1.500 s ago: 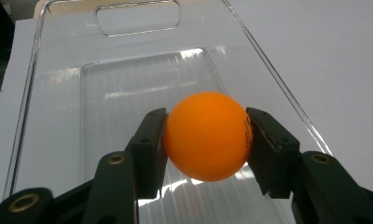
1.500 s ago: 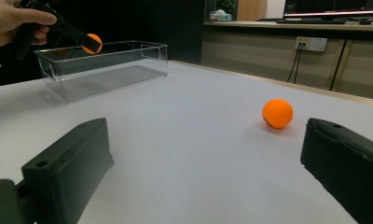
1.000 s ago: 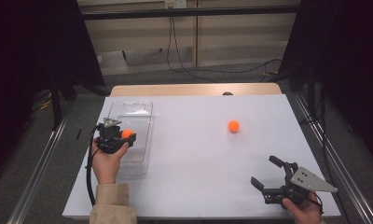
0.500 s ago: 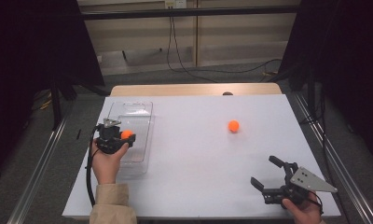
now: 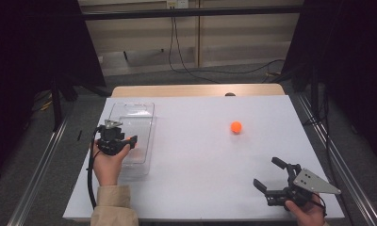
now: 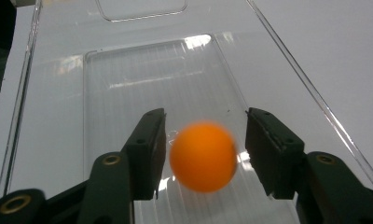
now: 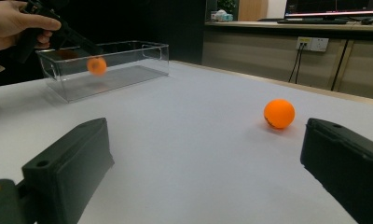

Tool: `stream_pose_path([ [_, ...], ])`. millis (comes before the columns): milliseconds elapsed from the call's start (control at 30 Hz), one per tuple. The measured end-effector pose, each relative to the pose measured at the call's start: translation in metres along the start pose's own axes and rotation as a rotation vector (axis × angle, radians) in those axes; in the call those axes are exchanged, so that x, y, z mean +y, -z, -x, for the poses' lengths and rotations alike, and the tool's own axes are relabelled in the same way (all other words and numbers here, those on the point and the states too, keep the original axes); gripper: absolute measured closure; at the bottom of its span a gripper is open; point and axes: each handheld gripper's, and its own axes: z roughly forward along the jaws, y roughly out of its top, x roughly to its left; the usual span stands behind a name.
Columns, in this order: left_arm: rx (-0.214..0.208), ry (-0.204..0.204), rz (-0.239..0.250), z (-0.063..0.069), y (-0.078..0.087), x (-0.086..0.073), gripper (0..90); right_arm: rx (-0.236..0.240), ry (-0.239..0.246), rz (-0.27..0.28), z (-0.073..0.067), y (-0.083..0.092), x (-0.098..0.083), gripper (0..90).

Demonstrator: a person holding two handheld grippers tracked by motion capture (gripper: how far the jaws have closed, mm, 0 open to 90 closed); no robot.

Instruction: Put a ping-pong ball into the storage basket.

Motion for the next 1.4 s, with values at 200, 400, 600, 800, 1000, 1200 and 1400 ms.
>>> stream_pose_path([
  [200,0.002,-0.005,0.009,0.0,0.002,0.001,44.7,0.0,-0.001,-0.001,0.0,0.0,0.0,1.3],
  [400,-0.009,-0.01,0.022,0.004,0.005,0.003,41.4,0.001,-0.001,-0.003,0.0,0.0,0.0,1.3],
  [600,-0.031,-0.015,0.033,0.008,0.006,0.005,35.7,0.001,-0.001,-0.003,0.0,0.0,0.0,1.4],
  [800,-0.061,-0.024,0.04,0.013,0.007,0.007,31.4,0.0,-0.004,-0.002,0.0,0.0,0.0,1.4],
  [1000,-0.09,-0.035,0.052,0.018,0.009,0.011,28.3,0.0,-0.004,-0.002,0.0,0.0,0.0,1.4],
  [1200,-0.109,-0.048,0.051,0.024,0.01,0.013,25.2,0.0,-0.003,-0.001,0.0,0.0,0.0,1.4],
  [1400,-0.12,-0.059,0.062,0.03,0.011,0.016,21.8,-0.001,-0.004,-0.002,0.0,0.0,-0.001,1.4],
])
